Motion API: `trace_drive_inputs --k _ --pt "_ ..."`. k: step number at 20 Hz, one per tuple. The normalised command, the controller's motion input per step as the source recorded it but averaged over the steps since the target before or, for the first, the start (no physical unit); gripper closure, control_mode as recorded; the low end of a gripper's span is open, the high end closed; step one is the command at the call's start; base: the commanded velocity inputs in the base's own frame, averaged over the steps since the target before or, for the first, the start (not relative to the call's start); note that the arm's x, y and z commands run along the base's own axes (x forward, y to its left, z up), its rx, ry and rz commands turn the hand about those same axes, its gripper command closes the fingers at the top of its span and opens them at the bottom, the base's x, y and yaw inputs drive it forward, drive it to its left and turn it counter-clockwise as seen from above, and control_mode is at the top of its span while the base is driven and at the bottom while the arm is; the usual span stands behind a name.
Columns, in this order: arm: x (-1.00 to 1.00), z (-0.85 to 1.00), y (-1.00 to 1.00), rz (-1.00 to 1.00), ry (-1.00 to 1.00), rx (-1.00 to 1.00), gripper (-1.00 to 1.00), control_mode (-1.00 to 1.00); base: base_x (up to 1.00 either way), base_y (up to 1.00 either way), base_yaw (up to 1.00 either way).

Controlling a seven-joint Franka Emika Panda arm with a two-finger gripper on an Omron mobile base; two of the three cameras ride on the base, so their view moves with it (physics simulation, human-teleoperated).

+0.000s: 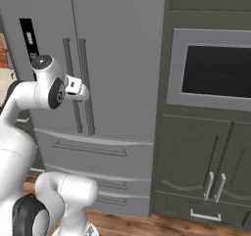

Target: Take the lemon wedge from the fridge and place it on the plate with fish on the dining counter.

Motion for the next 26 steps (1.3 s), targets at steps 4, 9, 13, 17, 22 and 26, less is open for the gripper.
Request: trace_drive_inputs --k 4,9,13,17,22,26 --pt "0.78 0.00 0.00 0.00 -0.17 0.00 -1.00 -1.00 0.00 0.00 0.00" --pt "0.73 0.00 0.00 0.00 -0.17 0.00 -1.00 -1.00 0.00 0.00 0.00" --pt "0.60 0.00 -0.01 0.00 -0.03 0.00 -1.00 -1.00 0.00 0.00 0.00" --pt "0.75 0.00 0.00 0.00 0.00 0.00 -1.00 -1.00 0.00 0.00 0.00" --pt "0.87 0.00 0.00 0.00 0.00 0.00 -1.00 -1.00 0.00 0.00 0.00" --pt "0.83 -0.10 0.00 0.00 0.00 0.00 -1.00 -1.00 0.00 0.00 0.00"
